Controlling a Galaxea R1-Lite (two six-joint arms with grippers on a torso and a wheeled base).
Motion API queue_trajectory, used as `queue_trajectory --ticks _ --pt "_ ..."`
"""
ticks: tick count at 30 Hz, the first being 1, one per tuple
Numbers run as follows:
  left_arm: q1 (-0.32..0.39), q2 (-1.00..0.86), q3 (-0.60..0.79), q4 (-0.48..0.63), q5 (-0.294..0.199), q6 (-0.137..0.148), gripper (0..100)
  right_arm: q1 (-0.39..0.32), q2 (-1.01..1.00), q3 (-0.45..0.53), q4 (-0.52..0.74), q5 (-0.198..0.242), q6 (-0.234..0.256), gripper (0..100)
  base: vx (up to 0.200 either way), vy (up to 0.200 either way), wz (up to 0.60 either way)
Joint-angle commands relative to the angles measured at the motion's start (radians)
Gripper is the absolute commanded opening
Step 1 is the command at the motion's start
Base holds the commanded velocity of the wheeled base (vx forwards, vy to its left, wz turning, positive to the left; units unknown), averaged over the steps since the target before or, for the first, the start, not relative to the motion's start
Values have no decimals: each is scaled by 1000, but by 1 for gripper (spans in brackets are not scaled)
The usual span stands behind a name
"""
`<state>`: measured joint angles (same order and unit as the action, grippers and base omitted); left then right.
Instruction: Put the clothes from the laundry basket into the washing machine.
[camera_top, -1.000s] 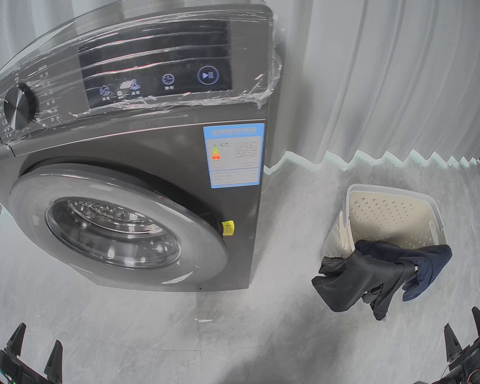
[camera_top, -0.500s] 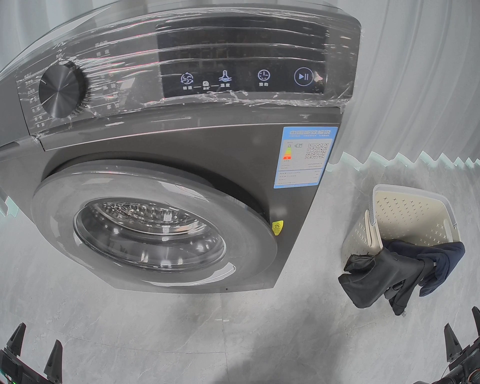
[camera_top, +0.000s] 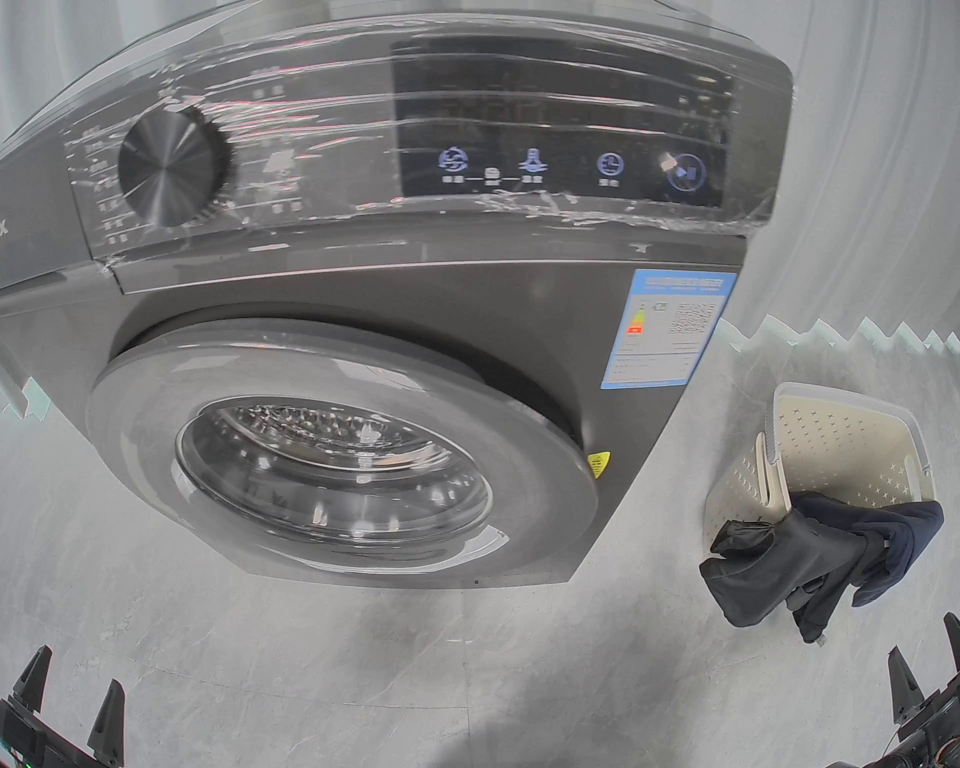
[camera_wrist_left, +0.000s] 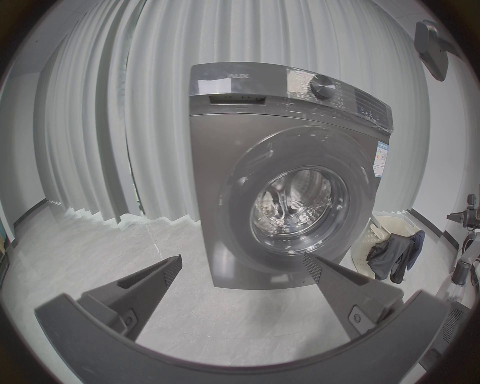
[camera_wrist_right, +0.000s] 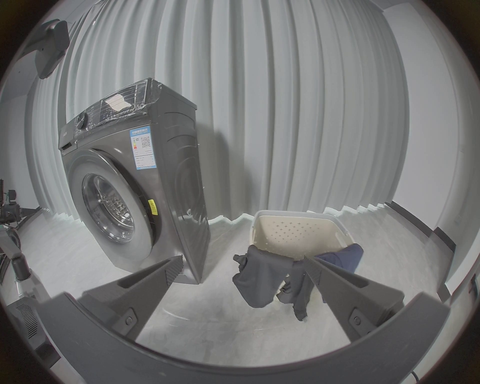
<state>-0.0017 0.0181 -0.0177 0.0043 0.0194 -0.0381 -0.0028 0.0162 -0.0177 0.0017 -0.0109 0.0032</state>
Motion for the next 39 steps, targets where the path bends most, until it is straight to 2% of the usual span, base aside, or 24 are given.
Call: queue_trajectory --ticks 1,5,23,32,39 --pt "0 -13 16 0 1 0 100 0 -1 16 0 0 0 100 0 200 0" --pt "0 -13 16 0 1 0 100 0 -1 16 0 0 0 100 0 200 0" --pt "0 -15 16 0 1 0 100 0 -1 16 0 0 0 100 0 0 0" --pt "0 -13 16 0 1 0 100 0 -1 16 0 0 0 100 0 200 0" --pt "0 -13 16 -1 1 0 100 0 -1 16 0 0 0 100 0 0 0"
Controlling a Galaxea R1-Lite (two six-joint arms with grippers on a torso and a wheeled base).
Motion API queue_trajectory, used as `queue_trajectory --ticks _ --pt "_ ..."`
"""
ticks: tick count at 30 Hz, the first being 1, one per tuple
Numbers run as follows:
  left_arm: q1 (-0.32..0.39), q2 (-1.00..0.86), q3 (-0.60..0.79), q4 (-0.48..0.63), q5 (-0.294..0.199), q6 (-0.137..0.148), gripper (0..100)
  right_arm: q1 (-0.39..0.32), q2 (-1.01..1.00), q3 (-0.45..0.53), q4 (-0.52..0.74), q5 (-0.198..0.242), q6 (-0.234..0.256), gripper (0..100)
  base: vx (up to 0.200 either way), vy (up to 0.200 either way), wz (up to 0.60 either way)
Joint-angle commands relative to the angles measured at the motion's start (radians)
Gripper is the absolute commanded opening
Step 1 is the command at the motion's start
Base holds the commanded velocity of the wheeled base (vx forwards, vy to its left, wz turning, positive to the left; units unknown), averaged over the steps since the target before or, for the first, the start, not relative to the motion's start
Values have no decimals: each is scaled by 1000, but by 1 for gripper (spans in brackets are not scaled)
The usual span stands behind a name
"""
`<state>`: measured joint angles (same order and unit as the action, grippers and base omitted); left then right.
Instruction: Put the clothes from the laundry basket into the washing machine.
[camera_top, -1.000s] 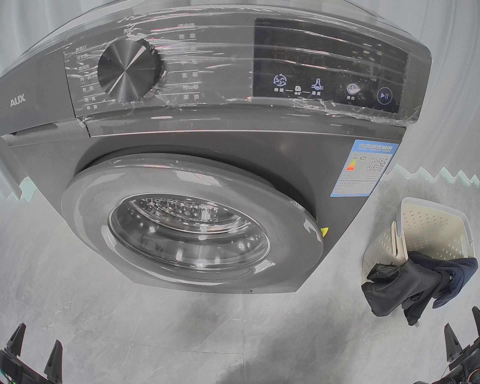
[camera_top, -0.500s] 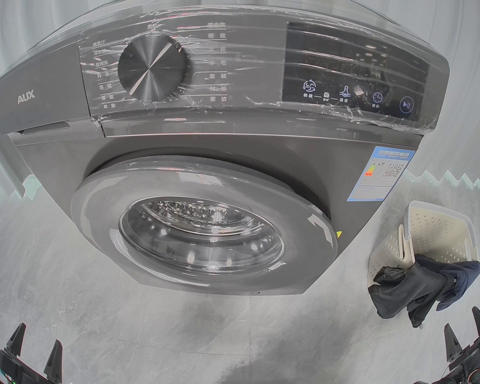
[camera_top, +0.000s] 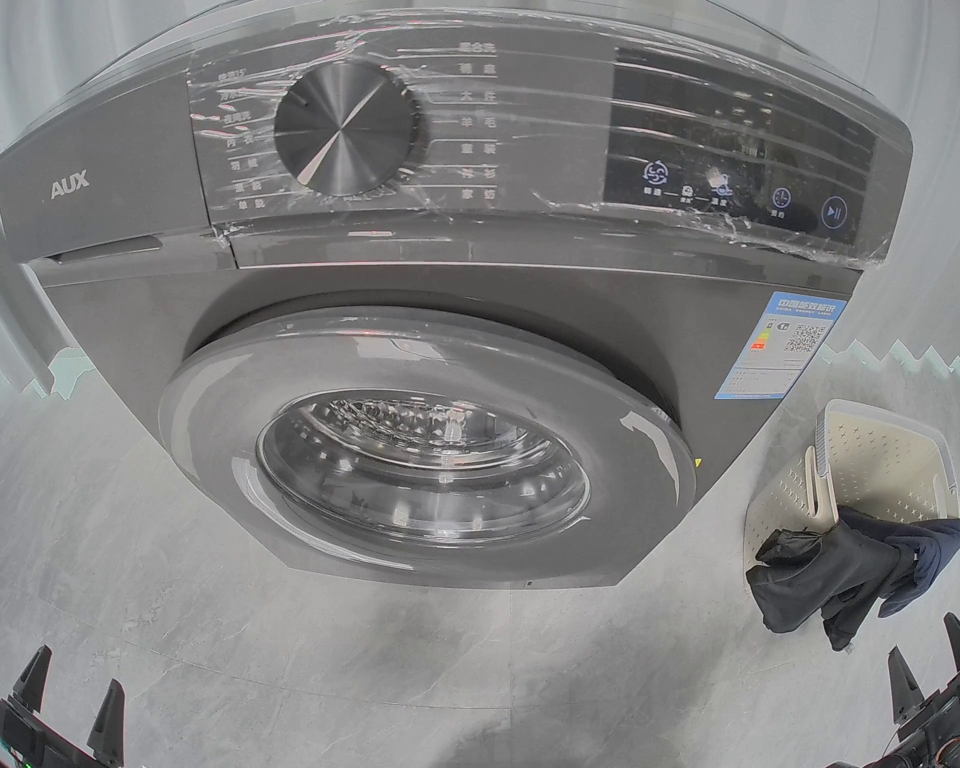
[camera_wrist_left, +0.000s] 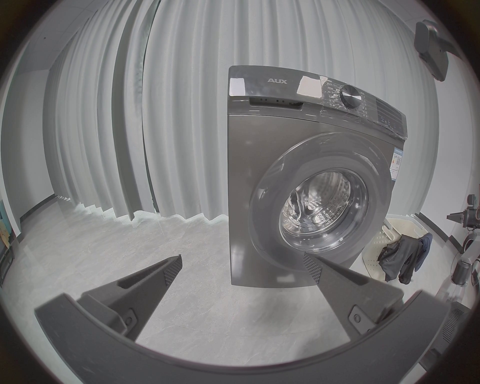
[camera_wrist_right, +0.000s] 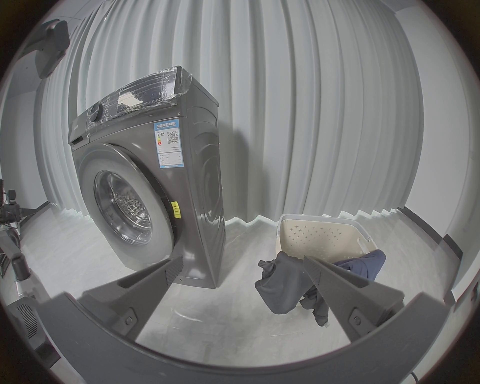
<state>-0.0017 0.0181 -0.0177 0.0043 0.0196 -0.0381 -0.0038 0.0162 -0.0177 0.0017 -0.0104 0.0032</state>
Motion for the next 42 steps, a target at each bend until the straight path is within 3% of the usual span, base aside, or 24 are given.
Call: queue_trajectory --ticks 1,14,23,42 --pt "0 -13 16 0 0 0 100 1 -1 16 0 0 0 100 0 0 0" --pt "0 -13 16 0 0 -3 100 -1 -1 16 0 0 0 100 0 0 0" --pt "0 -13 16 0 0 -3 100 -1 -1 16 0 0 0 100 0 200 0" --pt "0 -15 16 0 0 -3 100 -2 -1 16 -2 -2 -6 100 0 0 0"
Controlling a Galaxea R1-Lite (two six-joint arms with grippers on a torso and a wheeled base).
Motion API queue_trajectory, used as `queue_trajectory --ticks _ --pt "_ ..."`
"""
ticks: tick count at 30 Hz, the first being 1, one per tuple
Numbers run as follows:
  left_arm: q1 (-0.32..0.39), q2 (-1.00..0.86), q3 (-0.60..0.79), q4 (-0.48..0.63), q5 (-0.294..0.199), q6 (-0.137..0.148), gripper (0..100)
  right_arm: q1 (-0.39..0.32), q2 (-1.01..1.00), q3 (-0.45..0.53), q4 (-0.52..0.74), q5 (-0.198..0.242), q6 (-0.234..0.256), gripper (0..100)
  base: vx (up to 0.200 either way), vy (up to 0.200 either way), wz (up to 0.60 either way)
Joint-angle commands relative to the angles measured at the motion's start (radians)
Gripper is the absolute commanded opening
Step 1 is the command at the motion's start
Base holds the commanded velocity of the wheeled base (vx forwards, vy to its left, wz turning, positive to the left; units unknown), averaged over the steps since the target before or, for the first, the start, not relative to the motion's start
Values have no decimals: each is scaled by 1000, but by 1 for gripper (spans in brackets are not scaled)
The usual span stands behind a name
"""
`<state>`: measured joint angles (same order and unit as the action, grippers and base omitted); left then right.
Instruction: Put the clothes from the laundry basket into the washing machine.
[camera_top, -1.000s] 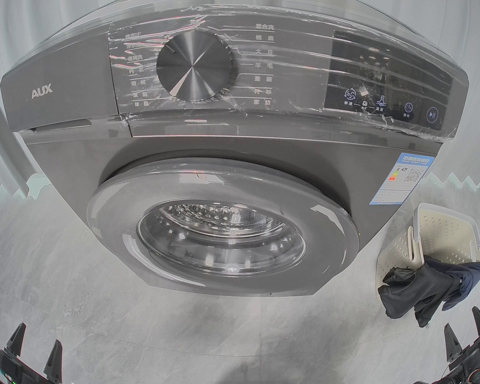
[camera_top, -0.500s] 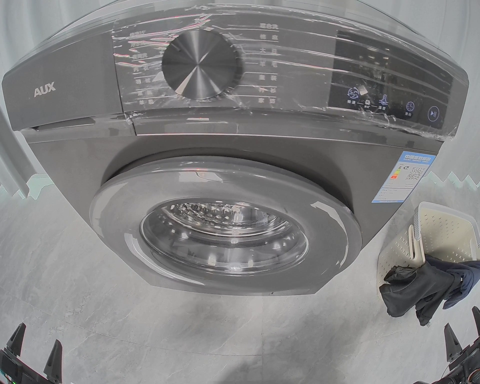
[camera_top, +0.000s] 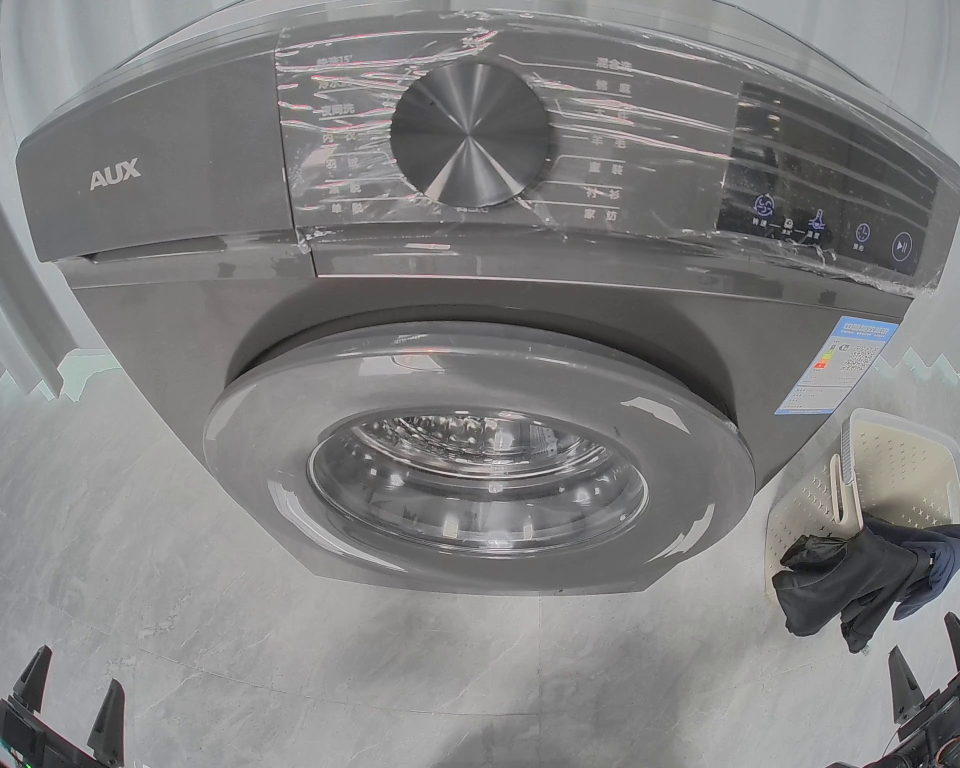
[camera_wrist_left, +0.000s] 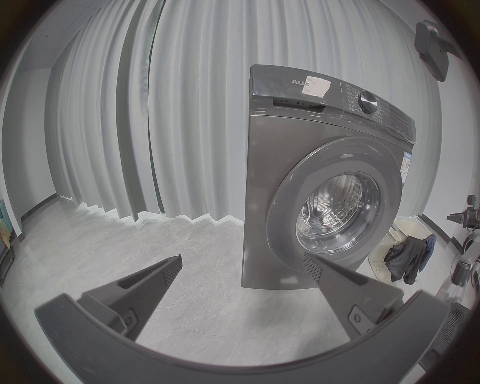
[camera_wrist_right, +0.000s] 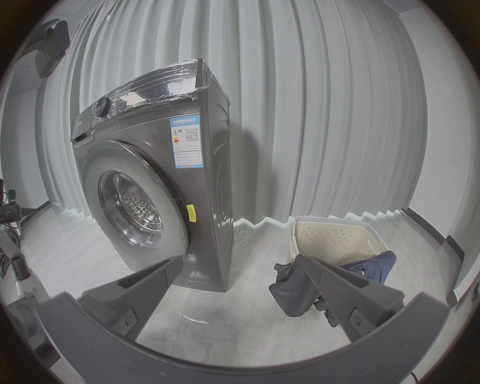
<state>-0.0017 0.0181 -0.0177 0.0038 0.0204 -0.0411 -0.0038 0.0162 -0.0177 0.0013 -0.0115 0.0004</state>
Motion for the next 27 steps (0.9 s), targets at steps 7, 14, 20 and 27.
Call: queue_trajectory --ticks 7,14,20,27 --pt "0 -13 16 1 0 0 100 -2 -1 16 -1 -1 1 100 0 0 0" --pt "0 -15 16 1 0 0 100 5 2 -108 -69 -1 9 100 0 0 0" --pt "0 -13 16 1 0 0 100 31 303 -222 -72 68 92 100 0 0 0" --pt "0 -13 16 1 0 0 100 157 663 -220 -253 131 96 100 0 0 0"
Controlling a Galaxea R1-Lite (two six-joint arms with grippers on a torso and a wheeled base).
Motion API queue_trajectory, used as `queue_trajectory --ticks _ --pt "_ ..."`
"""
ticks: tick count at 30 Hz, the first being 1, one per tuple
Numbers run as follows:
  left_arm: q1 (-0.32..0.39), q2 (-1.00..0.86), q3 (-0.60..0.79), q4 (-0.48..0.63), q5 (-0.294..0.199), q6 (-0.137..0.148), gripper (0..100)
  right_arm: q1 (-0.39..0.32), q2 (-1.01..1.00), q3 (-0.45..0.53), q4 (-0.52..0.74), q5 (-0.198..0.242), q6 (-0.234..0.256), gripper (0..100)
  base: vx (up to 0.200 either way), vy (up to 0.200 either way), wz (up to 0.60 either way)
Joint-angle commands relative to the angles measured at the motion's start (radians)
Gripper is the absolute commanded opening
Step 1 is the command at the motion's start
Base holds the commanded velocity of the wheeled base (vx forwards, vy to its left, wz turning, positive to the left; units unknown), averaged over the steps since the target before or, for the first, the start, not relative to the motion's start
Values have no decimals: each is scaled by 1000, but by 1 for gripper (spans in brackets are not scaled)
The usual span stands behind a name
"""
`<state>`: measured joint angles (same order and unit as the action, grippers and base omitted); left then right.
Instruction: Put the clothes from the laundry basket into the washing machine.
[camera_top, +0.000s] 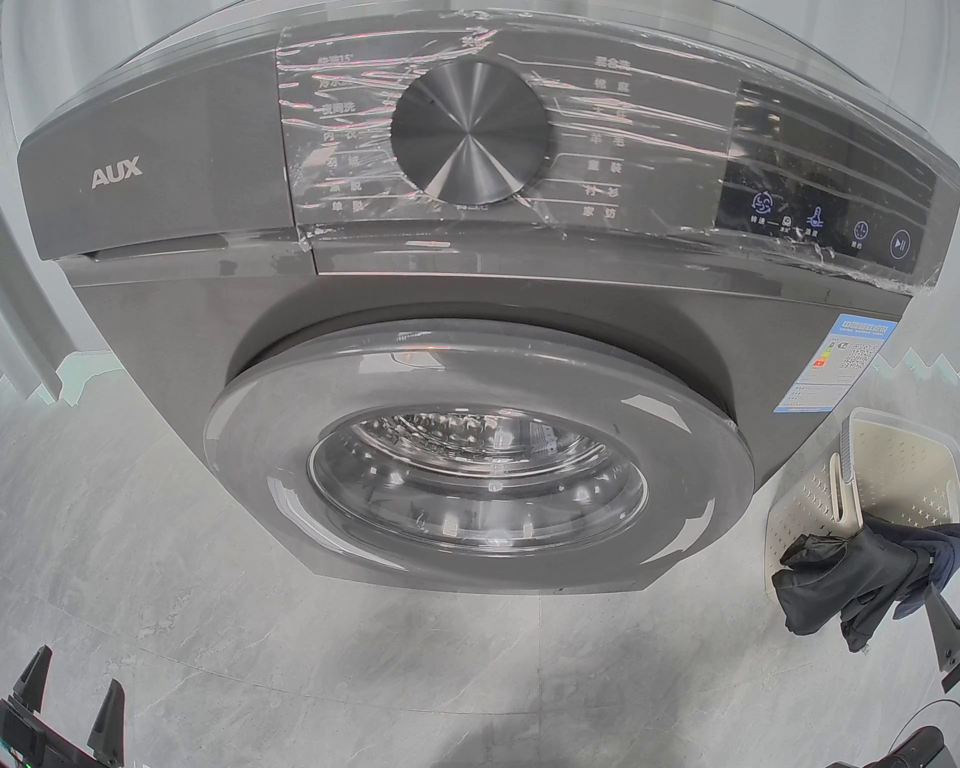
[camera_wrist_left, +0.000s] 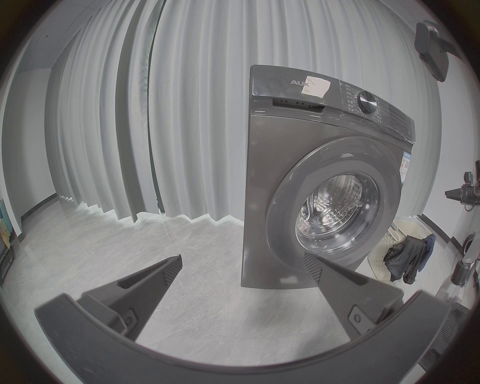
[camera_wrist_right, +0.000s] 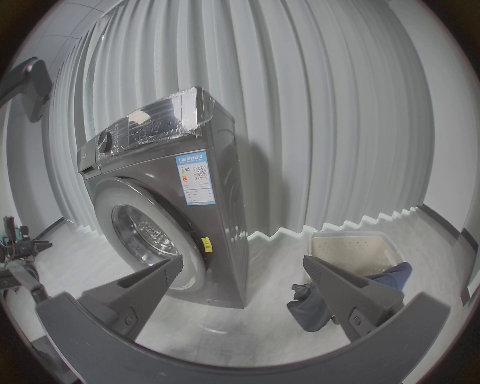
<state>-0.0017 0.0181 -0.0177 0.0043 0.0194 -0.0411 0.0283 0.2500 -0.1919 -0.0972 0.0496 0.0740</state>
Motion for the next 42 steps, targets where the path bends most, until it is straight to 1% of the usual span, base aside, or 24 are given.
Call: queue_trajectory --ticks 1,2,5,6,7,8,14,22,26,29,32,34,37,38,42 --pt "0 -13 16 0 1 0 100 125 430 -46 -154 70 23 100 0 0 0" --pt "0 -15 16 0 1 0 100 213 492 -46 -223 76 4 100 0 0 0" --pt "0 -13 16 0 1 0 100 357 594 -67 -292 70 3 100 0 0 0" --pt "0 -13 16 0 1 0 100 357 594 -67 -292 70 3 100 0 0 0" --pt "-1 -15 16 0 1 0 100 407 641 -89 -325 65 10 100 0 0 0" --pt "-1 -15 16 0 1 0 100 423 675 -103 -340 64 12 100 0 0 0" --pt "0 -13 16 0 1 0 100 441 831 -181 -418 23 15 100 0 0 0" --pt "0 -13 16 0 1 0 100 443 927 -224 -469 24 13 100 0 0 0" --pt "0 -13 16 0 -1 0 100 476 986 -261 -475 26 15 100 0 0 0" --pt "0 -13 16 0 1 0 100 484 1011 -271 -475 26 13 100 0 0 0" --pt "-1 -13 16 0 1 0 100 512 1042 -287 -483 24 15 100 0 0 0" --pt "0 -13 16 0 1 0 100 518 1072 -291 -499 24 18 100 0 0 0" --pt "-1 -13 16 0 1 0 100 519 1086 -290 -510 24 20 100 0 0 0" --pt "-1 -13 16 0 1 0 100 532 1118 -277 -552 21 20 100 0 0 0" --pt "-1 -15 16 0 1 0 100 555 1115 -259 -559 21 20 100 0 0 0"
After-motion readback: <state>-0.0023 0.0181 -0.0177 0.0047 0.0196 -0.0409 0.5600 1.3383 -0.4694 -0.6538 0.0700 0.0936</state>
